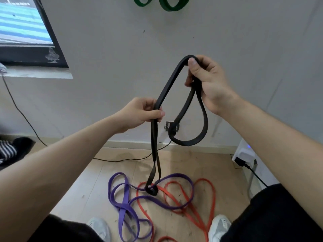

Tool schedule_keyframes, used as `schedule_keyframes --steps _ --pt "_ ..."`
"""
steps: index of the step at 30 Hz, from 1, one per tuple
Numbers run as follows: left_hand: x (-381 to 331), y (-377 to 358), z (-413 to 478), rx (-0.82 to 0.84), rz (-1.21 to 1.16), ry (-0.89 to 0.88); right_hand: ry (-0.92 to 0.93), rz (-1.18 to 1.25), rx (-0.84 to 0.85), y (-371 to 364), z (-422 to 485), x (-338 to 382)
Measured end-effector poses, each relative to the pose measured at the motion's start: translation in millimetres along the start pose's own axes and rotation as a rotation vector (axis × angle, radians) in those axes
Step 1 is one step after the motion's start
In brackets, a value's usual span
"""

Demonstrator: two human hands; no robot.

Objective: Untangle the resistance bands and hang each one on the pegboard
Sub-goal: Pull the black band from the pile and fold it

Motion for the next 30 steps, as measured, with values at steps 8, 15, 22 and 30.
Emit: schedule_keyframes --steps 8,15,22,30 --pt "-16 10 4 -0.101 -0.169 -0.021 -0.153 -0.059 0.070 28 5 -21" --pt "-40 7 3 -0.059 -0.239 -0.102 -0.329 -0.422 0.509 7 -23 -49" --pt "-35 4 3 -0.048 -0.183 -0.103 -0.169 -0.231 0.402 -18 -19 -26" --pt "-24 3 -1 -0.011 -0.161 -0.064 -0.090 -0.242 0.340 -25 -19 -13"
Point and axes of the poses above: each hand's wrist, its own z-axis towards the middle knuckle, its own y-axis out of the back of the hand, x = y × z, the point moved 6 cm from there along z, towards the middle knuckle, and after that the axes turned 4 degrees about y, right-handed, at the moved point
